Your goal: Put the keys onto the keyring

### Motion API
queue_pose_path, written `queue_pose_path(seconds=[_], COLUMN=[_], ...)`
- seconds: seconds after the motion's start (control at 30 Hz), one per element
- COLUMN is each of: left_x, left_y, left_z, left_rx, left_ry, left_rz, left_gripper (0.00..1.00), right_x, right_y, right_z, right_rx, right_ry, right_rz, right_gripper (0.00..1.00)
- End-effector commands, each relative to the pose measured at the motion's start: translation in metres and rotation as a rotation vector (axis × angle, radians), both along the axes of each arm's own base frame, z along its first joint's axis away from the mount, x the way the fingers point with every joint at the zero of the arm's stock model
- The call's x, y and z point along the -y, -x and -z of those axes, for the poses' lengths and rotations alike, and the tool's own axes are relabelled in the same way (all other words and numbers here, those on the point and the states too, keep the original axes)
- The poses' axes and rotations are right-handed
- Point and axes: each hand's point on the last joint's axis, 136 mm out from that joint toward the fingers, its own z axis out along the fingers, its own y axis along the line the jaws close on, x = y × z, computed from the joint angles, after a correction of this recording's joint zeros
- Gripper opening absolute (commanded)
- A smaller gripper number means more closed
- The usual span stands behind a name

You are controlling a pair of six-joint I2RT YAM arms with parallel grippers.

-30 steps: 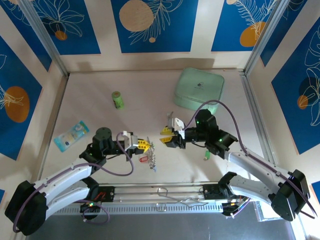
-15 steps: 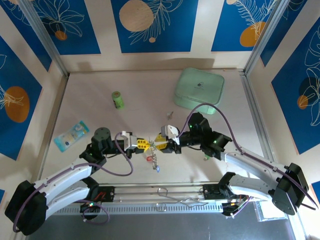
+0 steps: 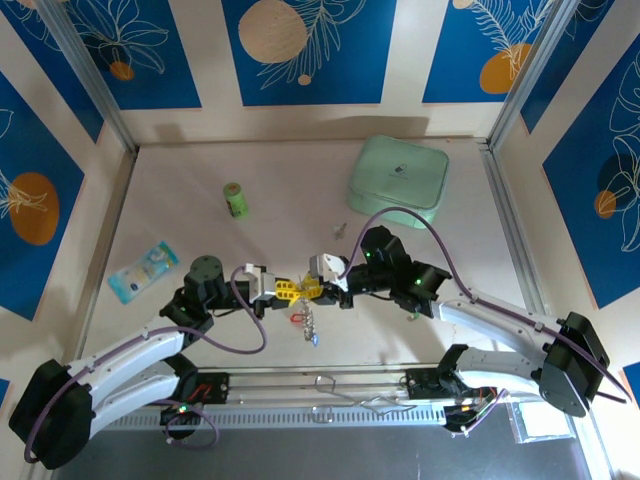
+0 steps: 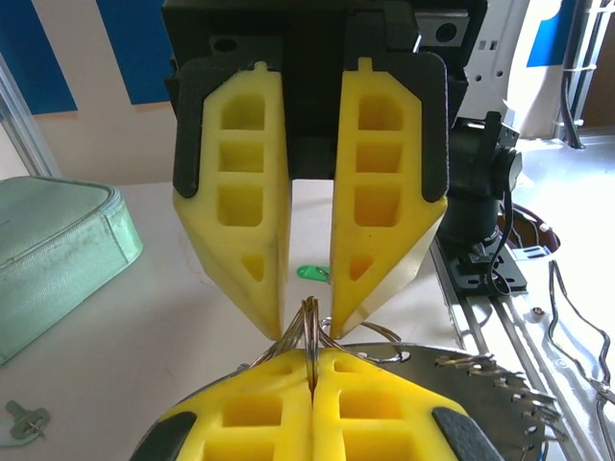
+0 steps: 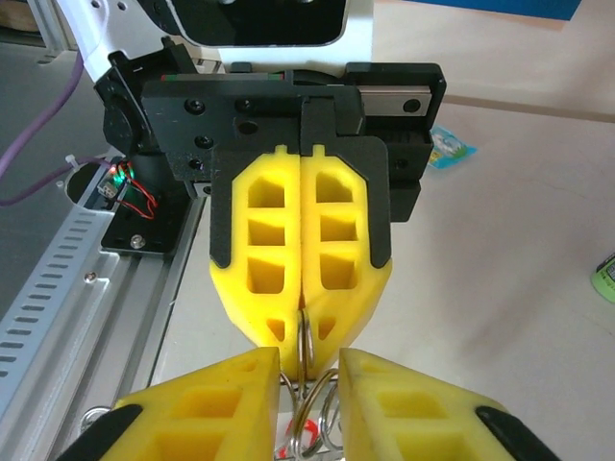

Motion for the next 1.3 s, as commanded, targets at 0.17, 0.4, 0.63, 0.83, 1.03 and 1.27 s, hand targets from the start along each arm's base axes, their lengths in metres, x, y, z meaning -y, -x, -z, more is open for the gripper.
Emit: queue_pose_path(seconds=[0.17, 0.4, 0.63, 0.83, 1.03, 1.27], left_x=[0.005, 0.003, 0.003, 0.003, -0.001, -0.004], left_y=[0.004, 0.004, 0.006, 0.005, -0.002, 0.001], left_z=[-0.010, -0.010, -0.009, -0.009, -0.003, 0.004], left_rx=[0.024, 0.021, 0.019, 0.019, 0.011, -0.005], left_ry=[0.017, 0.008, 0.007, 0.006, -0.053, -0.127], left_rz=[0.024, 0.016, 0.021, 0.020, -0.038, -0.036], left_gripper=[0.00, 0.00, 0.00, 0.00, 0.26, 0.23], right_x=[-0.007, -0.003, -0.003, -0.002, 0.002, 0.006], right_y=[0.000, -0.003, -0.003, -0.003, -0.007, -0.011], right_z=[-0.006, 0.001, 0.007, 0.005, 0.006, 0.015], right_rx=[0.041, 0.057, 0.054, 0.062, 0.090, 0.115], right_ry=[0.025, 0.084, 0.110, 0.117, 0.187, 0.350], right_rz=[-0.022, -0.016, -0.016, -0.022, -0.014, -0.005], right_gripper=[0.05, 0.09, 0.12, 0.00, 0.00, 0.00])
